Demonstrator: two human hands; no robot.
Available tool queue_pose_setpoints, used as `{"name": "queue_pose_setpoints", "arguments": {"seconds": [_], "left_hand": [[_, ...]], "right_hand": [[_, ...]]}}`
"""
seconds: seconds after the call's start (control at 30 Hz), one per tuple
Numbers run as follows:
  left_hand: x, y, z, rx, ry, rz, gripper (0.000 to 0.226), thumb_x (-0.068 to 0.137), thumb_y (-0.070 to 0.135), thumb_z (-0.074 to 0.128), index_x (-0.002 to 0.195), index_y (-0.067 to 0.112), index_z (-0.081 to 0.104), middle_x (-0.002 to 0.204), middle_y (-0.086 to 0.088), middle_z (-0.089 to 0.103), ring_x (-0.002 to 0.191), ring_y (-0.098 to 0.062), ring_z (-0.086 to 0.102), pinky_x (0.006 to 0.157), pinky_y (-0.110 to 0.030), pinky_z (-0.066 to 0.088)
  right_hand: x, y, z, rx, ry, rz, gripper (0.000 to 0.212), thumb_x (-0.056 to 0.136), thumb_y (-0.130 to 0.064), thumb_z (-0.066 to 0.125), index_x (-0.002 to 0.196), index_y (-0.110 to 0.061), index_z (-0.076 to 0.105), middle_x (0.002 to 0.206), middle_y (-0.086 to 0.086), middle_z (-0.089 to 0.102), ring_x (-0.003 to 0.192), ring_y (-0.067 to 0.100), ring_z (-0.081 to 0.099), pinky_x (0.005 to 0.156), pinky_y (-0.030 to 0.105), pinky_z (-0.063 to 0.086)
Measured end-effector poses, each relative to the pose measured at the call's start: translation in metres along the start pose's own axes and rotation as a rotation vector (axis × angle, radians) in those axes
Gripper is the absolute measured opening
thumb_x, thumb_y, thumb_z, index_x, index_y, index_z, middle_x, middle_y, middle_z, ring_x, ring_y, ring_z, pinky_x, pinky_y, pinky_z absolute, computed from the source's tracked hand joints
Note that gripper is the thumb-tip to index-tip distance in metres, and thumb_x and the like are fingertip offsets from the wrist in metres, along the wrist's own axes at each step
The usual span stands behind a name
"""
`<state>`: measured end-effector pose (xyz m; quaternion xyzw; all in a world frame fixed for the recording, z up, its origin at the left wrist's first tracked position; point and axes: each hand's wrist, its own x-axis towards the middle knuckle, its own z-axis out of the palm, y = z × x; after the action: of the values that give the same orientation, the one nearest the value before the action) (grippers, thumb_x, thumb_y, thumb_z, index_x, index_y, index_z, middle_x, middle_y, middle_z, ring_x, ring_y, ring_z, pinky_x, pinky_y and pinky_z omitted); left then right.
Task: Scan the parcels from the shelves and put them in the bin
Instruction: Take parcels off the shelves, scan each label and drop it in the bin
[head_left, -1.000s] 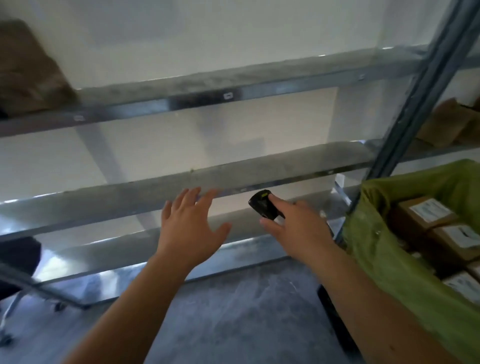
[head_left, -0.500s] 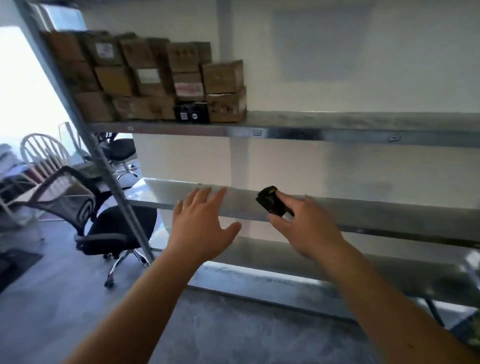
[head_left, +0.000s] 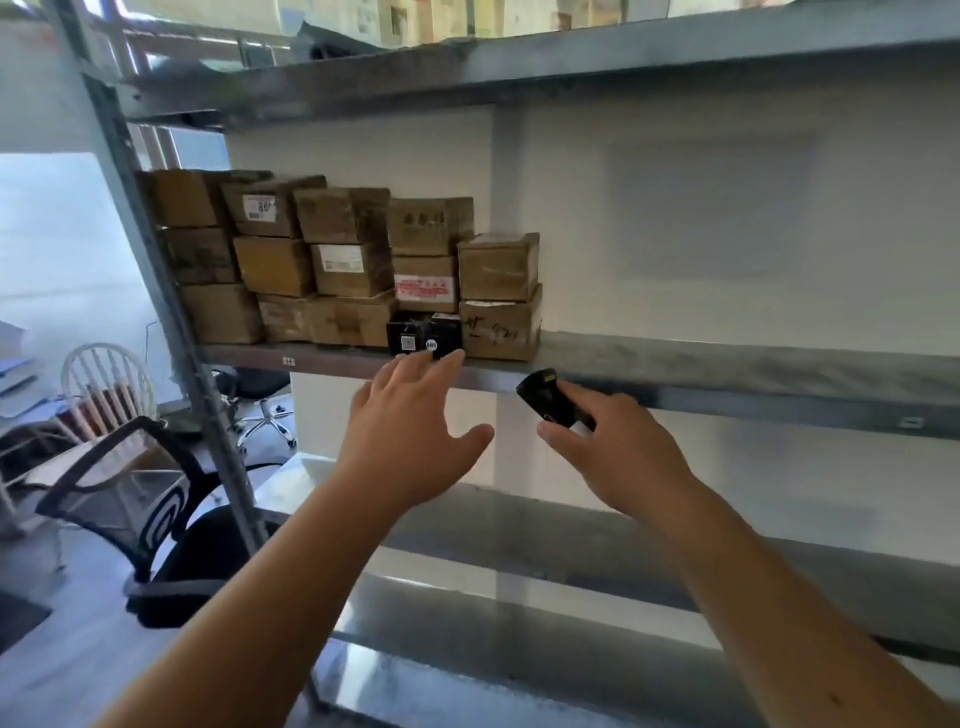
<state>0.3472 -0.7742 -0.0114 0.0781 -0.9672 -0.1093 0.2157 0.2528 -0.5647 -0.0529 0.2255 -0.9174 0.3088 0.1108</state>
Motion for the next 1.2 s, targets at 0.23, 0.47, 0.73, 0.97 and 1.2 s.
{"name": "queue_pose_setpoints", "arguments": {"seconds": [0.23, 0.47, 0.73, 0.97, 1.2], "left_hand": [[0.107, -0.002, 0.004, -0.113, 0.037, 0.073, 0.088, 0.09, 0.064, 0.067, 0.162, 0.038, 0.023, 0.167, 0.005, 0.029, 0.153, -0.026, 0.027, 0.124, -0.056, 0.027], [0.184, -0.01, 0.016, -0.2, 0.044, 0.091, 0.091, 0.089, 0.062, 0.069, 0.161, 0.042, 0.018, 0.167, 0.002, 0.024, 0.151, -0.029, 0.028, 0.119, -0.054, 0.033], [0.245, -0.012, 0.023, -0.441, -0.002, 0.08, 0.092, 0.089, 0.057, 0.073, 0.162, 0.04, 0.019, 0.165, 0.006, 0.021, 0.148, -0.026, 0.033, 0.119, -0.054, 0.038], [0.277, -0.012, 0.02, -0.592, -0.042, 0.123, 0.078, 0.093, 0.05, 0.072, 0.159, 0.033, 0.034, 0.15, 0.006, 0.048, 0.129, -0.015, 0.052, 0.105, -0.032, 0.047], [0.314, -0.001, 0.021, -0.942, -0.304, -0.086, 0.062, 0.098, 0.051, 0.066, 0.152, 0.028, 0.045, 0.138, 0.002, 0.054, 0.113, -0.02, 0.059, 0.1, -0.036, 0.052]], "right_hand": [[0.094, 0.004, -0.009, 0.033, 0.091, 0.003, 0.056, 0.096, -0.063, 0.053, 0.15, -0.05, 0.044, 0.116, -0.003, 0.062, 0.087, 0.013, 0.063, 0.067, 0.03, 0.054], [0.155, 0.006, -0.013, -0.006, 0.136, 0.048, 0.058, 0.097, -0.062, 0.057, 0.151, -0.049, 0.043, 0.118, 0.0, 0.061, 0.093, 0.017, 0.062, 0.068, 0.029, 0.049], [0.199, 0.016, -0.025, -0.049, 0.179, 0.112, 0.066, 0.095, -0.067, 0.055, 0.155, -0.046, 0.037, 0.124, 0.0, 0.059, 0.099, 0.016, 0.061, 0.084, 0.036, 0.055], [0.223, 0.012, -0.027, -0.117, 0.225, 0.136, 0.059, 0.097, -0.065, 0.053, 0.152, -0.046, 0.042, 0.116, 0.0, 0.062, 0.093, 0.015, 0.062, 0.078, 0.035, 0.055], [0.231, 0.023, -0.025, -0.145, 0.282, 0.201, 0.061, 0.095, -0.067, 0.052, 0.151, -0.043, 0.045, 0.12, 0.002, 0.065, 0.093, 0.017, 0.064, 0.081, 0.039, 0.058]]}}
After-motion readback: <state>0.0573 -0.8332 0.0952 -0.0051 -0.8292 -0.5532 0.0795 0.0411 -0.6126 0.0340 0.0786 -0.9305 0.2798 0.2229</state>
